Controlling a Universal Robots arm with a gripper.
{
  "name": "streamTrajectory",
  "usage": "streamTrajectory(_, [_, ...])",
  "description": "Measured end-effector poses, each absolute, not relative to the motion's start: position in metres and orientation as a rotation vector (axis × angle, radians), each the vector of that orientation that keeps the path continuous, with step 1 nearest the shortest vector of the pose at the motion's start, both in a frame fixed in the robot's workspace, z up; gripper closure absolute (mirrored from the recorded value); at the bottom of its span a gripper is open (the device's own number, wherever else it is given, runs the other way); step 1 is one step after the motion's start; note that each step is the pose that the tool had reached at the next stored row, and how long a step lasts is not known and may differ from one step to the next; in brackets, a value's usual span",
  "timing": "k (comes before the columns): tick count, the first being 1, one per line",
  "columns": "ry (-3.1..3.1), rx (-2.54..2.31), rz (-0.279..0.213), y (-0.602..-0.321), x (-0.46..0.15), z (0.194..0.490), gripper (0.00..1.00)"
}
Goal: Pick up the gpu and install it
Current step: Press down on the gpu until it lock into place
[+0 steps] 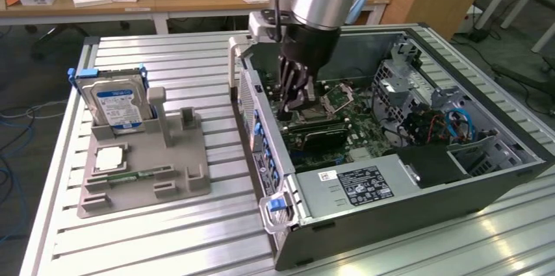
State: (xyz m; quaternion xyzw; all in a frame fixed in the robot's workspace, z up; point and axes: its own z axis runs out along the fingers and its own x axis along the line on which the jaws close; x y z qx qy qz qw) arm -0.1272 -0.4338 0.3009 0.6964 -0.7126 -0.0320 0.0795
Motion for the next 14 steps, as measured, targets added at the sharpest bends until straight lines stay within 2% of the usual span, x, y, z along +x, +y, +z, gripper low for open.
streamTrajectory(8, [-2.085,2.043,-0.179,-0.4381,-0.1168,0.3007,0.90])
streamTrajectory(14, [-2.082,2.041,-0.183,-0.4432,-0.1164,0.2998,0.90])
